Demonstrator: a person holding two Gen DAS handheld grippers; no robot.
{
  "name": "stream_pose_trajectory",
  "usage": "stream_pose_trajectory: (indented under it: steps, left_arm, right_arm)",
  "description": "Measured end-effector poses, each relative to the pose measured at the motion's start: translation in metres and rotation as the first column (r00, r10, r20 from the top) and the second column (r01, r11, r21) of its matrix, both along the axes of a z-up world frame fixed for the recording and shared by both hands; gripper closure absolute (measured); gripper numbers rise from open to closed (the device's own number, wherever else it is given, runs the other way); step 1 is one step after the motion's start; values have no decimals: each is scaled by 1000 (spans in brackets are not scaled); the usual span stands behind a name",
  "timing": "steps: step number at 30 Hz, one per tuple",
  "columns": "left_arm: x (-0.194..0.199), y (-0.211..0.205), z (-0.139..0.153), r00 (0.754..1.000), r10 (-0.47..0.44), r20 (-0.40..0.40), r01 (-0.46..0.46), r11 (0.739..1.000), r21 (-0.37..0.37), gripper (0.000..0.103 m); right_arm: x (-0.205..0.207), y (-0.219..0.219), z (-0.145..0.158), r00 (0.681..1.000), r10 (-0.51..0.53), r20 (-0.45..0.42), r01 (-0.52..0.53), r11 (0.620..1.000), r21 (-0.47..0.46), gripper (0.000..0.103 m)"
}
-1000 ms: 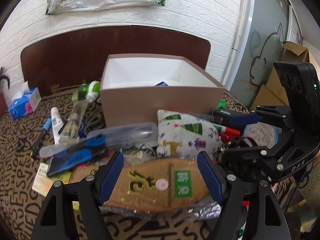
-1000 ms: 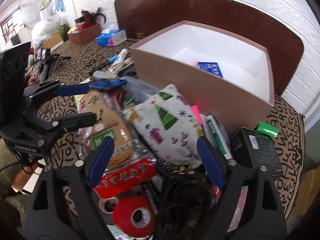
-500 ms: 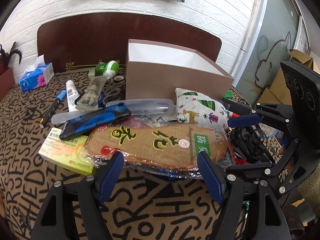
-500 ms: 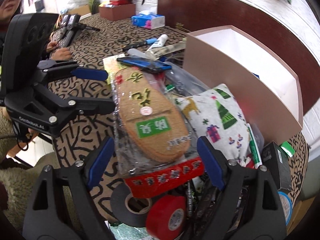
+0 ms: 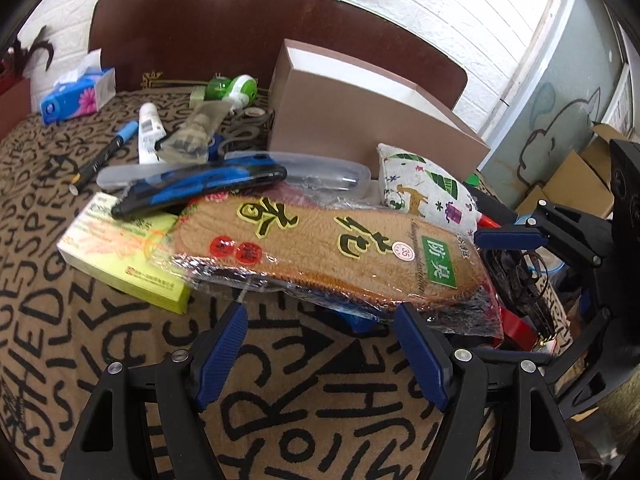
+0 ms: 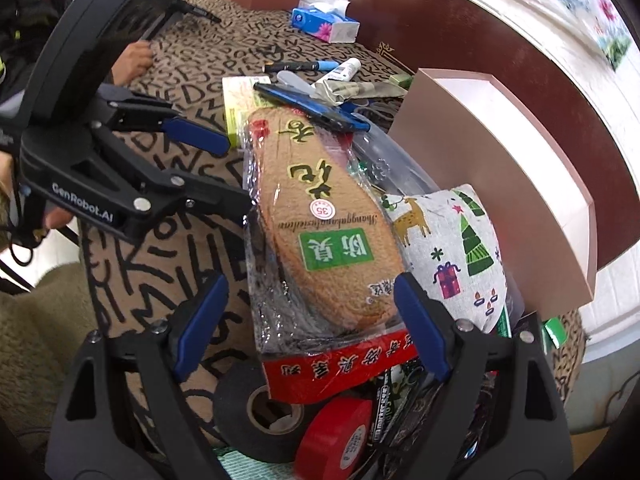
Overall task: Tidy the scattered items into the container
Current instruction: 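Close both grippers on the wrapped insole package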
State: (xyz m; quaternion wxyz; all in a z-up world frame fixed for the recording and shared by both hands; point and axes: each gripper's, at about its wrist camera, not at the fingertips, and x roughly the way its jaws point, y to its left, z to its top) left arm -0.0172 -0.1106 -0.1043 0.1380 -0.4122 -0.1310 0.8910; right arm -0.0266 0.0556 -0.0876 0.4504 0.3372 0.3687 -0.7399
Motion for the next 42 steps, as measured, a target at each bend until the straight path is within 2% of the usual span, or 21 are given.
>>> stream_pose_trajectory:
  steps: [12,28,42]
  left_arm:
    - [-15,-1,-3,1000,14,9,-15,996,85,25]
    - [-27,2,-7,1000,21,11,-22,992,127,25]
    - [-28,7,-7,1000,9,-5,-8,990,138,26]
  right_arm:
    - [-5,-6,-12,995,-33,-90,37,998,41,18]
    - [-12,-10,-15,995,-59,-79,62,997,34,18]
    - [-19,-8,-15,996,-69,-55,71,997,29,36]
